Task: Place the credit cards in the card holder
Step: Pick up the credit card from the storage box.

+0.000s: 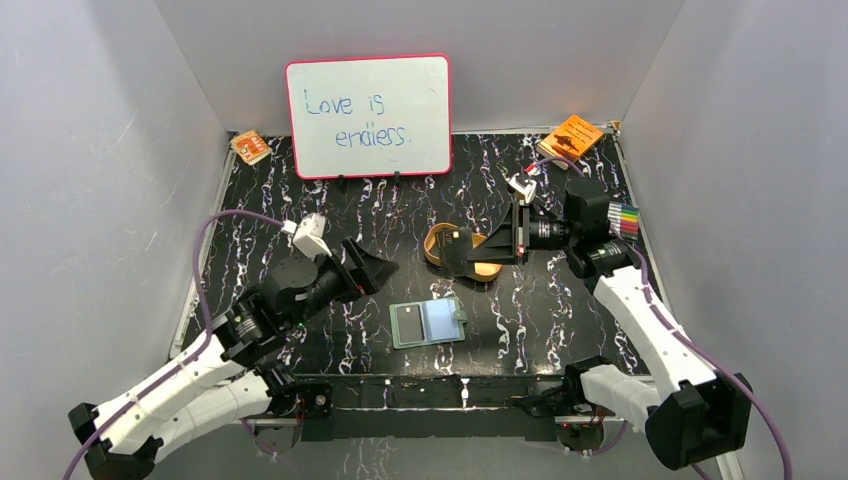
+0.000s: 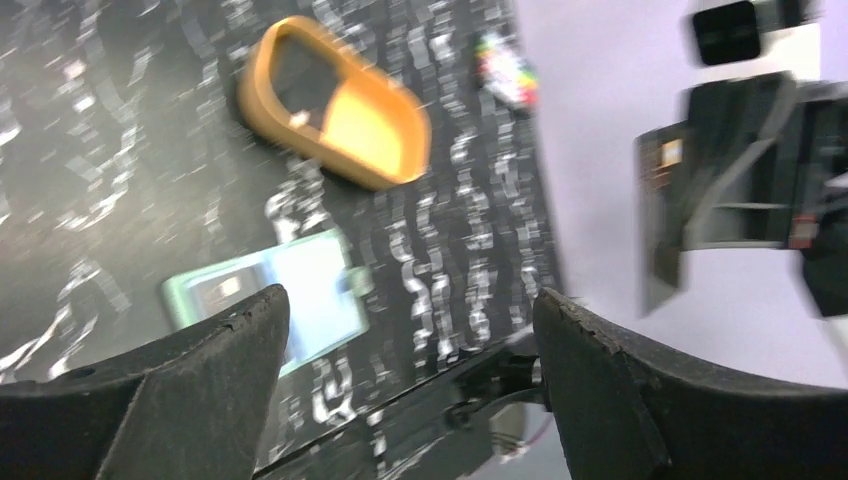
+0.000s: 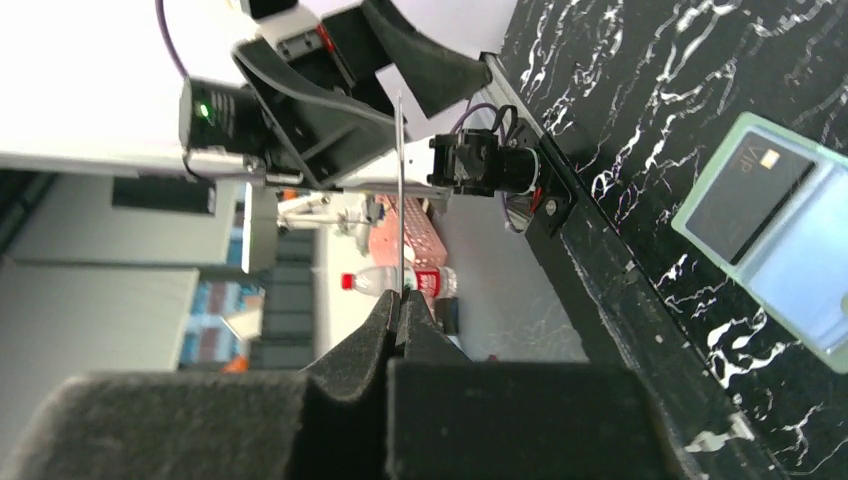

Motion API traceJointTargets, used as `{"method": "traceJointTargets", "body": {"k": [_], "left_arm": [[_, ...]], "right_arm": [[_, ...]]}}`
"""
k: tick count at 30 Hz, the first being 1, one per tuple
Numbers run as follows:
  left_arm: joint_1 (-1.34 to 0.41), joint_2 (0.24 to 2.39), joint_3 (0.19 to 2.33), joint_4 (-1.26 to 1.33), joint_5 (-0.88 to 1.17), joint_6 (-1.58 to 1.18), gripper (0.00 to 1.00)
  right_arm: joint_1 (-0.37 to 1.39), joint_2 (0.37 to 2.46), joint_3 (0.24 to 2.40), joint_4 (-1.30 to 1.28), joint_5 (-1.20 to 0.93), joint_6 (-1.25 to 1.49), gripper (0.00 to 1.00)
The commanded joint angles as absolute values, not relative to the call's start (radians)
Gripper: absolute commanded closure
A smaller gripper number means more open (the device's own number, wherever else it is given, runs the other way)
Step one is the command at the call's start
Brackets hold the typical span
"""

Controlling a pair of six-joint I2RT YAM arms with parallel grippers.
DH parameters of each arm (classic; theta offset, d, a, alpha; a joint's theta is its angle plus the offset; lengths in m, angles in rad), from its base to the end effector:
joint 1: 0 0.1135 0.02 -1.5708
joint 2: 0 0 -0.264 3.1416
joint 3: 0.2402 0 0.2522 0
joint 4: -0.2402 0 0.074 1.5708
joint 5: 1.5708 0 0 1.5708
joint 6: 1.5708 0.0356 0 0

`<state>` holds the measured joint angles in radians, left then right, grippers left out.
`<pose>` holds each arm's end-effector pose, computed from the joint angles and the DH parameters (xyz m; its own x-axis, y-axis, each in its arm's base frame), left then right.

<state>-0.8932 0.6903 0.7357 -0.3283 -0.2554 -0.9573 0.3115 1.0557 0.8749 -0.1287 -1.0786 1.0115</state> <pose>0.1089 -0.1210 0.3224 -0.5927 -0.5253 -0.6105 0.2034 0.6359 -0.7445 0.2076 0.0998 0.3306 -0.9539 0.1137 -0.2778 -0.2550 0.1813 0.9498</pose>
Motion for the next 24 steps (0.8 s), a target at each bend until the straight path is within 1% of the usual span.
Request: {"method": "traceJointTargets", "body": {"k": [1,3,5,9,14,18,24], "left_arm": [[-0.897,0.643,0.721,-0.02,-0.134,-0.854,0.11],[-0.896,0.65,0.728,0.06,-0.089,-0.841,0.08],[-0.896,0.672,0.739,0.118,-0.033,-0.831,0.08],[-0.897,0.741,0.775,0.189,0.057,-0.835,0.09],[-0.897,0.794,0.785,0.24,0.121,-0.851,0.12],[-0.896,0.804,0.761,0.279,0.143,-0.873,0.16],[-0.897,0.818,0.745,0.304,0.156,-0.892,0.26]], "right_arm": [[0.339,0.989,0.863,-0.029,-1.183,0.838,1.0],[0.346,0.971,0.862,-0.011,-1.206,0.825,1.0],[0.35,0.957,0.872,-0.009,-1.217,0.808,1.0],[0.363,0.947,0.891,-0.009,-1.24,0.788,1.0],[0.369,0.93,0.886,0.036,-1.237,0.801,1.0],[0.37,0.917,0.861,0.095,-1.24,0.838,1.0],[0.371,0.908,0.848,0.141,-1.253,0.873,1.0]]}}
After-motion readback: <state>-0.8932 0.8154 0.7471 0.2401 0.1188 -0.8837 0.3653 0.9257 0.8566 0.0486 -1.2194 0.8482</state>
